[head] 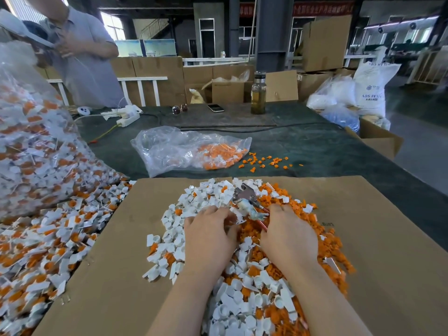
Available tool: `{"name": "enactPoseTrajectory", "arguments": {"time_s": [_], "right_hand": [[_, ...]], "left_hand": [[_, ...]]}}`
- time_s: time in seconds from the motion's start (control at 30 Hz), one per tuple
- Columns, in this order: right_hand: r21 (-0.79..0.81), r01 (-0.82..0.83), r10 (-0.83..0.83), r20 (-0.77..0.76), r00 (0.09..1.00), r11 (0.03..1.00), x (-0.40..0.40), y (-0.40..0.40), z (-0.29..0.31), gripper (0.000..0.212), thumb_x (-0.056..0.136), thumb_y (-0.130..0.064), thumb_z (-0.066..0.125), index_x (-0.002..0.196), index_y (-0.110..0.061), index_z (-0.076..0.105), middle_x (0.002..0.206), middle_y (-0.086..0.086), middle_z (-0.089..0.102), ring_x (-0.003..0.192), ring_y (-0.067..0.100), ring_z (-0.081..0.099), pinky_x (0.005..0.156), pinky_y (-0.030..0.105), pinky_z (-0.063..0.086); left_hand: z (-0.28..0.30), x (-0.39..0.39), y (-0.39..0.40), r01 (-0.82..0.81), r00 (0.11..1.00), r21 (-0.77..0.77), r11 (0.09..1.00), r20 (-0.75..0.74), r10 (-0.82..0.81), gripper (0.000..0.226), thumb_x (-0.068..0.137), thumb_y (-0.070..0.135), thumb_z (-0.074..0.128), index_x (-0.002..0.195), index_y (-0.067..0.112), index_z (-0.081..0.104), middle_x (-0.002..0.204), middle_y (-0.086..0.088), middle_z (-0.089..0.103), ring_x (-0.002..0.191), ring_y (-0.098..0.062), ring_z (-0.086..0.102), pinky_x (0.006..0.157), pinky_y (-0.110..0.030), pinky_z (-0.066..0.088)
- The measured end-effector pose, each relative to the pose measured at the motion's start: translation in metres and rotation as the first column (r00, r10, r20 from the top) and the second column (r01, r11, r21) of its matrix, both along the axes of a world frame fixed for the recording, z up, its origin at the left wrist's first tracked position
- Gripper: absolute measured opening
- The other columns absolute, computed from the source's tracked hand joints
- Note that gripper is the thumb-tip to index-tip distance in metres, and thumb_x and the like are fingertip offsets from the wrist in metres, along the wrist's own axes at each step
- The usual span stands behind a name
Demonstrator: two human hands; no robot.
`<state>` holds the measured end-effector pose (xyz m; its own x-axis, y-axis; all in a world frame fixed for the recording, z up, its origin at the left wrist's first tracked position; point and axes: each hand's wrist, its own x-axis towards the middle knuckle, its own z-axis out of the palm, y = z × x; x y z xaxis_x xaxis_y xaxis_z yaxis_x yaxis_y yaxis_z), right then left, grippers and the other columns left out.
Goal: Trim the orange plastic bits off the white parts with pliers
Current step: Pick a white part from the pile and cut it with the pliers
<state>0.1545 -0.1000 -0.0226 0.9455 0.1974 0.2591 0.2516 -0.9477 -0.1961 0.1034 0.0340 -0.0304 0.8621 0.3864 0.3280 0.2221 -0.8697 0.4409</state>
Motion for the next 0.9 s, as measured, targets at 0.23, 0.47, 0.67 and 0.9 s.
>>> {"name": "enactPoseTrajectory", "arguments": {"time_s": [0.23,0.47,0.67,0.9], "right_hand": [[0.013,0.013,-0.012,-0.034,0.999,1.000,0.000,0.002,0.001,0.029,0.088,-0.032,0.065,0.113,-0.022,0.056,0.102,-0.006,0.054,0.057,0.006,0.039,0.040,0.019,0.025],[0.122,-0.009,0.010,-0.009,1.000,0.992,-0.002,-0.001,0.002,0.027,0.089,-0.034,0.061,0.112,-0.023,0.056,0.103,-0.007,0.055,0.064,0.008,0.045,0.043,0.018,0.033],[0.310,-0.043,0.034,0.033,0.999,0.950,0.000,-0.003,0.002,0.041,0.089,-0.035,0.062,0.128,-0.025,0.057,0.112,-0.007,0.061,0.074,0.004,0.042,0.048,0.008,0.025],[0.374,-0.075,0.065,0.039,0.997,0.925,0.000,-0.002,0.001,0.028,0.090,-0.040,0.062,0.114,-0.026,0.062,0.082,-0.016,0.052,0.063,0.000,0.045,0.048,0.008,0.029]], "left_hand": [[0.001,-0.001,0.000,0.005,0.998,-0.023,1.000,0.065,-0.004,0.014,0.091,0.040,0.066,0.101,0.036,0.075,0.099,0.014,0.067,0.096,-0.008,0.059,0.093,-0.032,0.044],[0.005,-0.002,-0.002,0.030,0.979,-0.279,0.960,0.201,0.028,0.010,0.086,0.031,0.075,0.095,0.029,0.077,0.094,0.015,0.065,0.083,-0.002,0.056,0.072,-0.007,0.036],[0.010,-0.004,-0.002,0.041,0.980,-0.394,0.918,0.196,0.040,0.022,0.087,0.025,0.075,0.109,0.026,0.074,0.103,0.012,0.062,0.086,0.001,0.061,0.084,-0.027,0.053],[0.008,-0.005,-0.003,0.065,0.978,-0.355,0.933,0.210,0.011,0.025,0.097,0.020,0.062,0.119,0.027,0.070,0.104,0.013,0.057,0.092,-0.001,0.056,0.075,-0.001,0.037]]}}
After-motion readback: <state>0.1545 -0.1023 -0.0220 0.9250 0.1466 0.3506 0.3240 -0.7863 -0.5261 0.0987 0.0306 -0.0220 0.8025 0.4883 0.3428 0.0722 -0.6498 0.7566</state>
